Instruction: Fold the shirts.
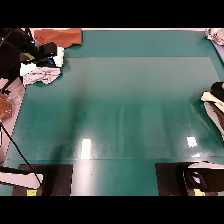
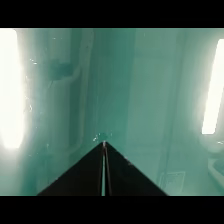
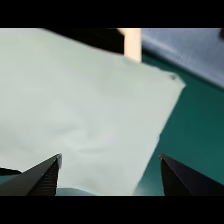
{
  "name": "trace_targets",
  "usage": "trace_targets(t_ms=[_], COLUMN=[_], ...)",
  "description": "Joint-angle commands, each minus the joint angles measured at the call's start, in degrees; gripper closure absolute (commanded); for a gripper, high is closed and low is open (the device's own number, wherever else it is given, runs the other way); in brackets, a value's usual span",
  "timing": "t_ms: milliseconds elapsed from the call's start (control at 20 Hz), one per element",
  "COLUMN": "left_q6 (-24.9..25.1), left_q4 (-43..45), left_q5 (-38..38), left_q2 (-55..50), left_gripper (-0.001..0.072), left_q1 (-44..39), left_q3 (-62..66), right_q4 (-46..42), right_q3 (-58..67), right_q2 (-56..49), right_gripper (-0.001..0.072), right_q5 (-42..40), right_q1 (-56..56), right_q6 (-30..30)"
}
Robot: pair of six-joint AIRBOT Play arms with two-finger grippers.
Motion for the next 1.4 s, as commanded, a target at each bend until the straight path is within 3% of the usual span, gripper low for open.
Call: trace_targets(t_ms=[0, 150, 250, 350, 400, 500, 550, 650, 800, 900, 1100, 1350], left_q6=[0.66, 2.69, 4.37, 4.61, 4.57, 3.91, 2.58, 1.44, 1.20, -2.19, -2.54, -2.84], left_q4=[-0.15, -0.52, 0.39, 2.54, 3.89, 9.20, 12.28, 16.15, 16.50, 16.94, 15.58, 15.34], left_q5=[-0.85, -0.09, 3.74, 6.97, 7.52, 9.90, 11.78, 16.68, 25.33, 32.46, 36.06, 38.51], left_q2=[0.02, 0.24, 1.64, 3.80, 5.31, 10.34, 13.86, 21.75, 34.82, 42.86, 52.02, 52.92], left_gripper=[0.0676, 0.0676, 0.0676, 0.0676, 0.0676, 0.0676, 0.0676, 0.0676, 0.0676, 0.0676, 0.0676, 0.0676], left_q1=[0.00, 0.00, 0.02, 0.02, 0.02, 0.02, 0.02, 0.02, 0.02, 0.02, 0.02, 0.02], left_q3=[0.07, 0.07, -0.07, -0.20, -0.39, -4.11, -7.58, -17.22, -35.36, -47.01, -61.86, -67.78], right_q4=[5.01, 30.75, 48.54, 59.45, 61.24, 61.37, 61.40, 60.35, 48.26, 38.49, 29.81, 29.79], right_q3=[4.70, -3.45, -8.13, -12.39, -14.36, -17.09, -18.01, -18.51, -18.53, -18.56, -26.47, -56.02], right_q2=[2.36, 8.96, 11.63, 13.00, 13.42, 13.68, 13.68, 13.70, 15.54, 17.16, 23.41, 39.80], right_gripper=[0.0011, 0.0020, 0.0055, 0.0257, 0.0280, 0.0299, 0.0411, 0.0525, 0.0591, 0.0691, 0.0690, 0.0690], right_q5=[-3.74, -14.21, -17.46, -16.72, -16.02, -14.69, -13.81, -12.04, -12.09, -12.24, -19.61, -37.33], right_q1=[-0.07, -0.20, 1.62, 5.09, 7.69, 13.64, 17.11, 25.14, 38.80, 48.35, 62.31, 68.91], right_q6=[0.44, -2.10, -13.14, -21.90, -23.43, -24.94, -26.36, -29.57, -30.77, -30.84, -30.95, -33.33])
